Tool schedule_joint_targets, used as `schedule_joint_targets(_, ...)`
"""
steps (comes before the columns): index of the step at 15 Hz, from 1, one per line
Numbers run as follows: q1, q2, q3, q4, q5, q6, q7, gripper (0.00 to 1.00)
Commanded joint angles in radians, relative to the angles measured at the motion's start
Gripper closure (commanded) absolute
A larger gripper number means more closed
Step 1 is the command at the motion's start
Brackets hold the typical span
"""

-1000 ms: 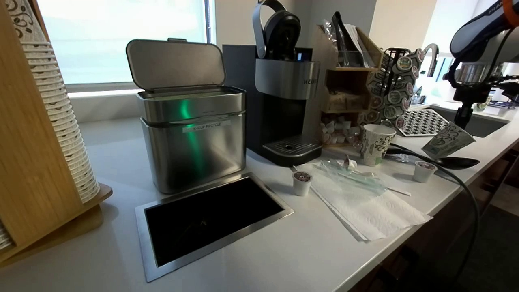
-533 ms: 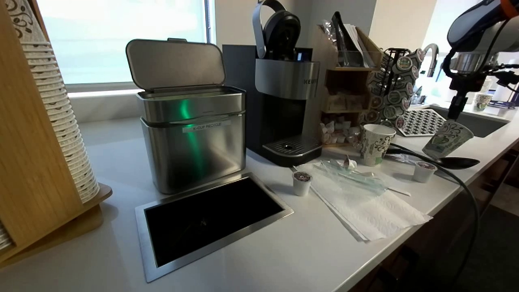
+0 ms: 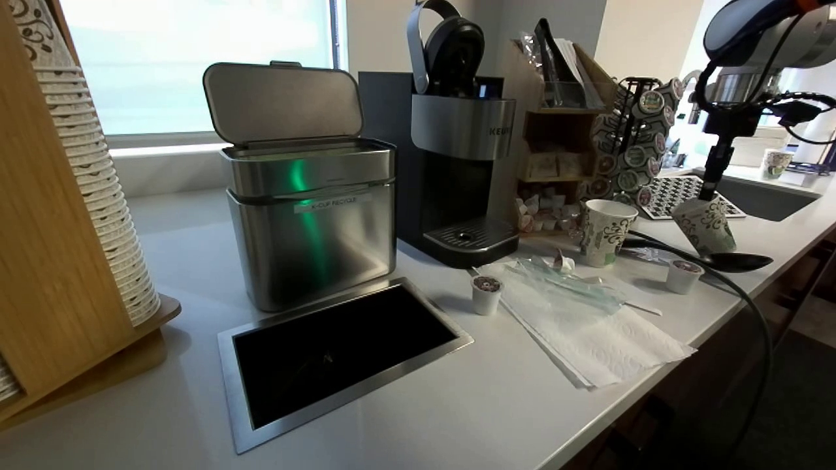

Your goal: Remove the top paper cup from the stacked cups and then remove the stirrer in the bottom cup and place it on the counter top

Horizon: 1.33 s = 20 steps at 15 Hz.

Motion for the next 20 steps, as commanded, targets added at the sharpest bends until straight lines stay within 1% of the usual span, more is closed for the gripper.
schedule_joint_targets(1, -0.009, -0.001, 0.001, 0.007, 0.013, -0.054, -0.013, 1.00)
schedule_joint_targets(9, -0.003, -0.039, -0.022, -0.071, -0.076, -0.147, -0.017, 1.00)
schedule_joint_targets(13, -0.004, -0.042, -0.040, -0.099, -0.111, -0.136, 0.014, 1.00)
schedule_joint_targets(16, -0.008, -0.046, -0.050, -0.095, -0.108, -0.125, 0.020, 1.00)
schedule_joint_targets(20, -0.009, -0.107, -0.065, -0.094, -0.109, -0.112, 0.008, 1.00)
